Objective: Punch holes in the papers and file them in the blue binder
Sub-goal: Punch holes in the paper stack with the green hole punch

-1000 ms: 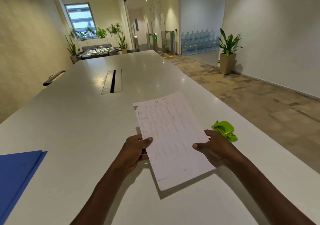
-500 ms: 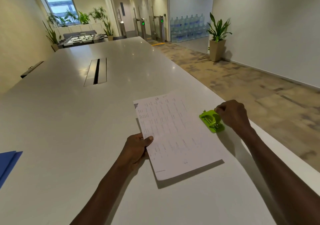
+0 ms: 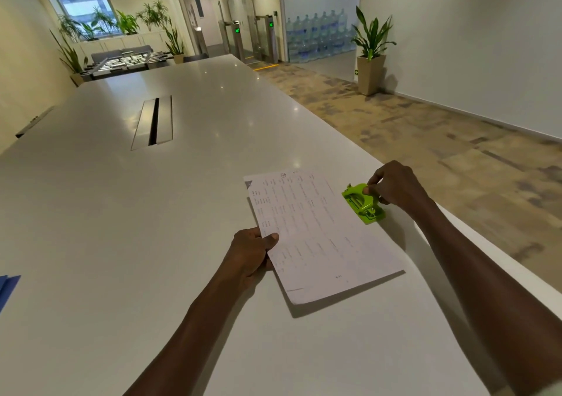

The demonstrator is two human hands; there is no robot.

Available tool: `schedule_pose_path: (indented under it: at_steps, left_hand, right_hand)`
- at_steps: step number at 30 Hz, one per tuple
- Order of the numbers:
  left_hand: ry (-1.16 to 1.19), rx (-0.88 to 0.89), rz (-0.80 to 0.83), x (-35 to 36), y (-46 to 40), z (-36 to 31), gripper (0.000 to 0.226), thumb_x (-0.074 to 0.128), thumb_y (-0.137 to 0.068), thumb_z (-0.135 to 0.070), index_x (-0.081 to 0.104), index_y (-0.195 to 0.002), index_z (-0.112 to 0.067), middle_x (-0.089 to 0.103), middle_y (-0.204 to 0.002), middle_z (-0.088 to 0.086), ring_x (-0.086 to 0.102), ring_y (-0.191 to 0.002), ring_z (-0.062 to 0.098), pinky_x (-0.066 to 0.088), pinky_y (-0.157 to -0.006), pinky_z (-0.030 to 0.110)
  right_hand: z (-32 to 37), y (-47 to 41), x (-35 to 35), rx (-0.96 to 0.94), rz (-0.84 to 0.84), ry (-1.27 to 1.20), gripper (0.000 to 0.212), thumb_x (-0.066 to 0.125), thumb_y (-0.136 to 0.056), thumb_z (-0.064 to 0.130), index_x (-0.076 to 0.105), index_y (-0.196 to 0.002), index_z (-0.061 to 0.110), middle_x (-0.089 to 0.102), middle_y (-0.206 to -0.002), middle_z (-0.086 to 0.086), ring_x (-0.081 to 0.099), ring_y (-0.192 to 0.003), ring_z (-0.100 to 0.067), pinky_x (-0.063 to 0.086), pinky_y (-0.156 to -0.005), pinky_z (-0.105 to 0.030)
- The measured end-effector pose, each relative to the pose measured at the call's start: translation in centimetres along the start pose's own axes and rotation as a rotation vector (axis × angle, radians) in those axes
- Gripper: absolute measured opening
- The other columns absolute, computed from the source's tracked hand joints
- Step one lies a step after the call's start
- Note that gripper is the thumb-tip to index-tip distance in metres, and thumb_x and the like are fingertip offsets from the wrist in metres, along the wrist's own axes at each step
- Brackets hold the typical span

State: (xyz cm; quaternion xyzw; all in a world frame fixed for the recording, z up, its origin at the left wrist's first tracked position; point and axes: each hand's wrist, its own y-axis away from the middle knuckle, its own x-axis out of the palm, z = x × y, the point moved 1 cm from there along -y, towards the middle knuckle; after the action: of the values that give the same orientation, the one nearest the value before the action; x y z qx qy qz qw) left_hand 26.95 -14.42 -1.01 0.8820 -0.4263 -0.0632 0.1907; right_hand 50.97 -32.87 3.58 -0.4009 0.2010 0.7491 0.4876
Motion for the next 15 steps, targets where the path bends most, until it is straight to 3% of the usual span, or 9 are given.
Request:
schedule_pose_path:
  at_steps: [9, 15]
  left_hand:
    - [-0.043, -0.016, -0.005, 1.2, -0.3, -0.3, 0.024, 0.055, -0.095, -0.004, 0.064, -0.116, 0.003, 0.073, -0.102, 0.013, 0.072, -0.085, 0.030, 0.060, -0.060, 0.034]
    - [-0.028, -0.029, 0.020, 1.3, -0.4, -0.2, 0.025, 0.054, -0.095, -0.005, 0.064, -0.117, 0.002, 0.074, -0.103, 0.013, 0.073, -0.087, 0.031, 0.059, -0.062, 0.035]
  right_hand:
    - [0.2, 0.1, 0.0, -0.034, 0.019, 0.012, 0.016, 0.078, -0.076, 0.018, 0.073, -0.081, 0.003, 0.065, -0.067, -0.011, 0.064, -0.069, -0.030, 0.056, -0.077, -0.042]
    - [0.2, 0.0, 0.1, -0.054, 0.015, 0.049, 0.017, 0.078, -0.076, 0.018, 0.074, -0.082, 0.002, 0.056, -0.052, -0.002, 0.059, -0.066, -0.026, 0.055, -0.077, -0.038]
